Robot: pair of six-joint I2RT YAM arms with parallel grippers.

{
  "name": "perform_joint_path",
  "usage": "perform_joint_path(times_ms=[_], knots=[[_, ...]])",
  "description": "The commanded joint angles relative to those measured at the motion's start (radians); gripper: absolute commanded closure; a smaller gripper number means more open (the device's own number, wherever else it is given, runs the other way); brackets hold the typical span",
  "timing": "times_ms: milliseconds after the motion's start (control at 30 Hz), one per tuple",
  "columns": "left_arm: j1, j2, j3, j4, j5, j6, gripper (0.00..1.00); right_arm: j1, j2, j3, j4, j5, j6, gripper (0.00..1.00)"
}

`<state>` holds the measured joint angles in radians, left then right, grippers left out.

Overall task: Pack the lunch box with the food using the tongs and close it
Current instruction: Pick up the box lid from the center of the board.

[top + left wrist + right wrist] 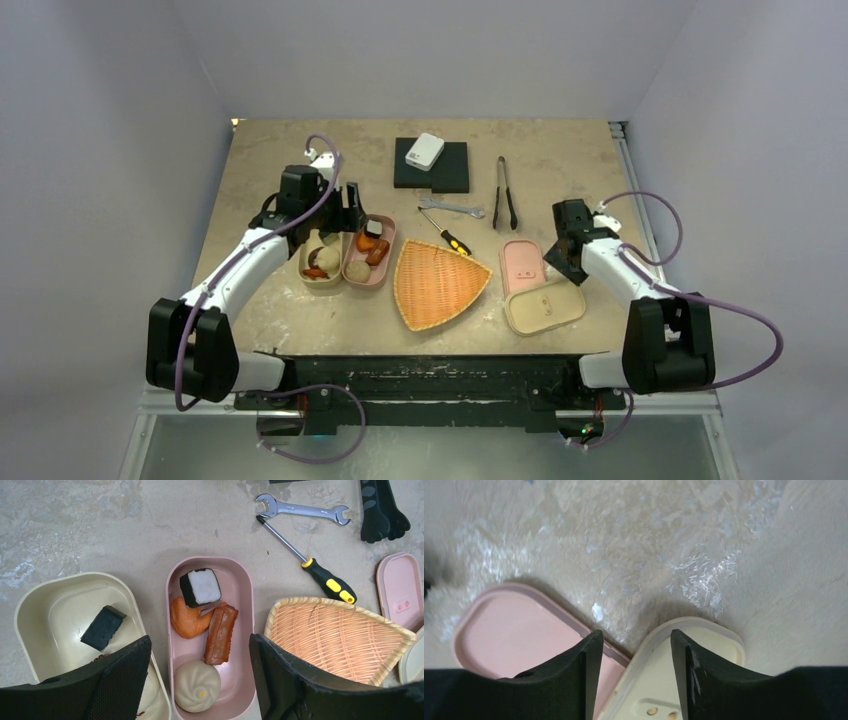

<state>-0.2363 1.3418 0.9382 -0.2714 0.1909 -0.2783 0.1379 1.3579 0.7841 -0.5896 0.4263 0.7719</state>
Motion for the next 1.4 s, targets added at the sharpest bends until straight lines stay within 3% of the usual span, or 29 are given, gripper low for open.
perform_joint_path(times_ms=[0,200,433,667,967,1133,1367], knots=[[-0.003,-0.048,0.011,0.019,0.007,-0.009,0.30,-0.043,-0.024,-0.008,-0.018,-0.004,0.320,0.46],[-0.003,-0.058,0.011,0.015,-0.001,-0.006,0.30,-0.047,0.004,-0.028,0.013,-0.047,0.331,0.50],[-0.003,-0.070,0.014,0.014,0.002,-0.007,0.30,-0.047,-0.043,-0.010,-0.046,0.006,0.333,0.48],[-0.005,-0.078,0.012,0.015,0.001,-0.006,0.30,-0.047,-0.056,-0.051,0.000,-0.032,0.330,0.57],[-0.006,-0.085,0.012,0.015,0.002,-0.006,0.30,-0.047,-0.029,-0.078,0.032,-0.052,0.317,0.59],[-0.006,-0.084,0.012,0.017,0.000,-0.006,0.30,-0.047,-0.026,-0.101,0.114,-0.117,0.261,0.97],[-0.006,-0.088,0.011,0.018,-0.001,-0.006,0.30,-0.047,-0.090,-0.066,0.087,-0.135,0.252,1.00]])
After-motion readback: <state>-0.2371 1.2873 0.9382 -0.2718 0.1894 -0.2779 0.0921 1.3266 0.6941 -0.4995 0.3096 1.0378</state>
